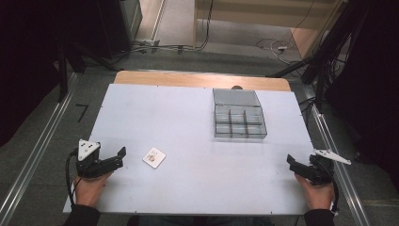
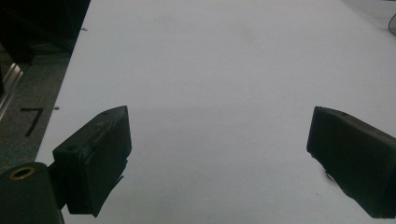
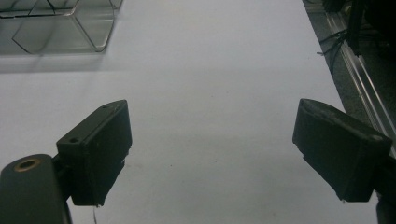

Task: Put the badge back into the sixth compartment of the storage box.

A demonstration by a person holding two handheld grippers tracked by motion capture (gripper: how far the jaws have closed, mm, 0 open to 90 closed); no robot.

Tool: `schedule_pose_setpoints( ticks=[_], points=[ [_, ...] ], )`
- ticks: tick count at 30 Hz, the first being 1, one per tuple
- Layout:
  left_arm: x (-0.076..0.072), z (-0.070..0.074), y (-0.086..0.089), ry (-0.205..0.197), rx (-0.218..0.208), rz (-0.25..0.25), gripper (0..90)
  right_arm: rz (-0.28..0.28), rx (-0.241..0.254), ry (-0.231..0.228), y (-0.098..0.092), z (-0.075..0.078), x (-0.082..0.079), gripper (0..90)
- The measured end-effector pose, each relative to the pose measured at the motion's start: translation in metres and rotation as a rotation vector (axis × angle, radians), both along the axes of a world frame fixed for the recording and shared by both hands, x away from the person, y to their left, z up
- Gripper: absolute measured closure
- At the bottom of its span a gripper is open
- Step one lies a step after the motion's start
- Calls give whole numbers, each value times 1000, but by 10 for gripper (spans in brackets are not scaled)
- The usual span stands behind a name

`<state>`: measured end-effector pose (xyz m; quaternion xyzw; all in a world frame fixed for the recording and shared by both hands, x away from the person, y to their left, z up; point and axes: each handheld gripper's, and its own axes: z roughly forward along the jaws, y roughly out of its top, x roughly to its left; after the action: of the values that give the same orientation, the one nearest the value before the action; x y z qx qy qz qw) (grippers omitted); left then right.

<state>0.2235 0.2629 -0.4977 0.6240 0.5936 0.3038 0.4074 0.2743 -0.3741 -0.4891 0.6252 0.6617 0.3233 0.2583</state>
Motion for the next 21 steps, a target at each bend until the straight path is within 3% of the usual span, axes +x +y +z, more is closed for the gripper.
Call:
schedule_pose_setpoints(
  ticks=[21],
  points=[
    [-1, -1, -5, 13, 5, -7, 73, -2, 14, -4, -3, 0, -1, 105]
  ],
)
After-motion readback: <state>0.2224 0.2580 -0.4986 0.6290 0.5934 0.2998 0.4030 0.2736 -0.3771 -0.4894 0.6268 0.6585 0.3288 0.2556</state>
